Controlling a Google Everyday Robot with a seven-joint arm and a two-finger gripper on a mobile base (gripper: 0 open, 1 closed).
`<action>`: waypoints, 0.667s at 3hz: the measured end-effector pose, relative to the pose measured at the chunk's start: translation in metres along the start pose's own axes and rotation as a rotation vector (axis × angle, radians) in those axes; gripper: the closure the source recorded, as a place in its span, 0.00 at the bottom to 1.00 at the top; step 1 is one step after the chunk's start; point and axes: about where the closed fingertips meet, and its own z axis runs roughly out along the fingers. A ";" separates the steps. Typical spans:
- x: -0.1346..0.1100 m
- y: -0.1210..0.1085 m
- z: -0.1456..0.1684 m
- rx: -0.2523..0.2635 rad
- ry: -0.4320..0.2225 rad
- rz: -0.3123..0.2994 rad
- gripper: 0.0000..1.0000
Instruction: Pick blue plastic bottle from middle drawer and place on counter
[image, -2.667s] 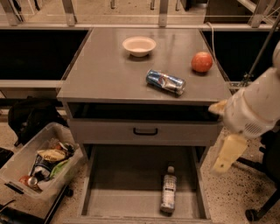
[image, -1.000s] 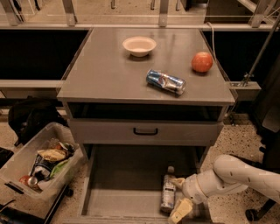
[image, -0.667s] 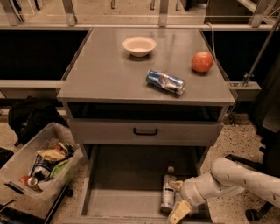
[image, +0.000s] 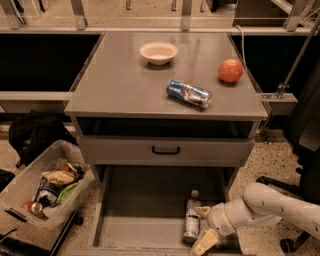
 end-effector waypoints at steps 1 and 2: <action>-0.024 0.019 -0.016 0.103 -0.092 0.017 0.00; -0.053 0.038 -0.025 0.249 -0.253 0.036 0.00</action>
Offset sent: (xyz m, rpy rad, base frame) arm 0.0431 -0.1076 0.1121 0.0435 -0.5797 -0.9803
